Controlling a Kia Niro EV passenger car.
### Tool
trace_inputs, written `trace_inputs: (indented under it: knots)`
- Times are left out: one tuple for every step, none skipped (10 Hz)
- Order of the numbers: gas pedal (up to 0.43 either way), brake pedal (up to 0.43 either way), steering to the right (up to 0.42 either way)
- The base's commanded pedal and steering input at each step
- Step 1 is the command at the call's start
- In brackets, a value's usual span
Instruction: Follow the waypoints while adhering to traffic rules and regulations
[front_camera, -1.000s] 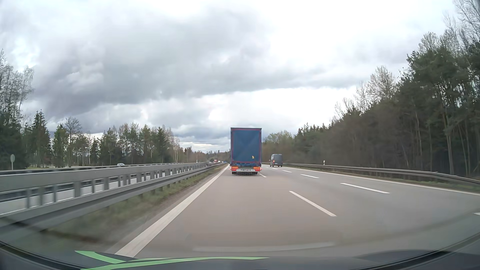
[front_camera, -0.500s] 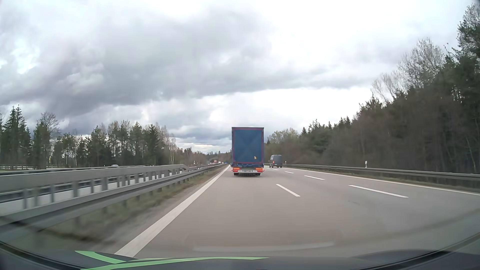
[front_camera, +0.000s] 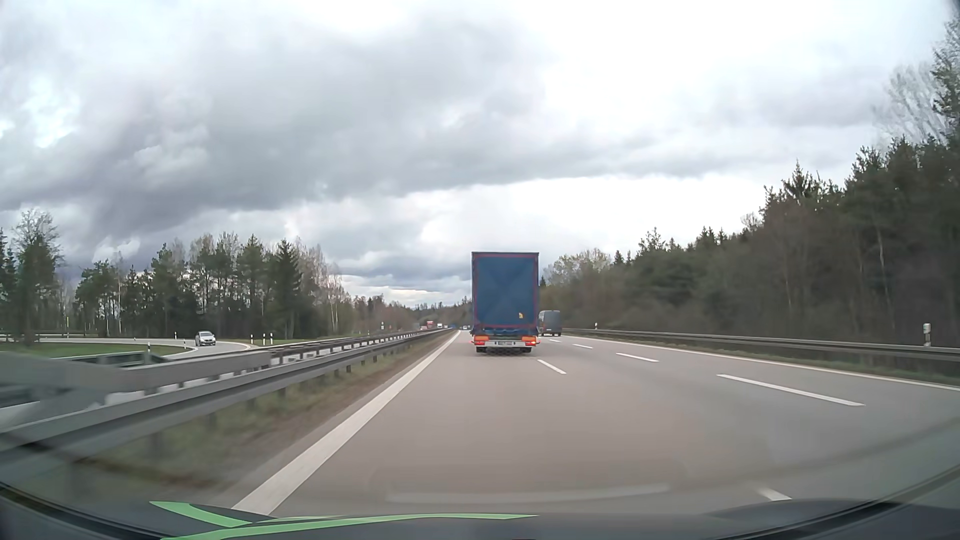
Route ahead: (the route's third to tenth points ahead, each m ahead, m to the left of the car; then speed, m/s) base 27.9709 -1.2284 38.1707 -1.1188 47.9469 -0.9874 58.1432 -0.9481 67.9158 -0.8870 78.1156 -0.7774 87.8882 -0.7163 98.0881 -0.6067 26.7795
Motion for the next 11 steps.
trace_inputs:
  knots:
    - [0.189, 0.000, -0.003]
    - [0.220, 0.000, -0.003]
    - [0.228, 0.000, -0.003]
    - [0.260, 0.000, -0.003]
    - [0.268, 0.000, -0.003]
    - [0.280, 0.000, -0.003]
    - [0.287, 0.000, -0.003]
    - [0.311, 0.000, -0.003]
    - [0.331, 0.000, -0.003]
    - [0.331, 0.000, -0.003]
    - [0.339, 0.000, -0.003]
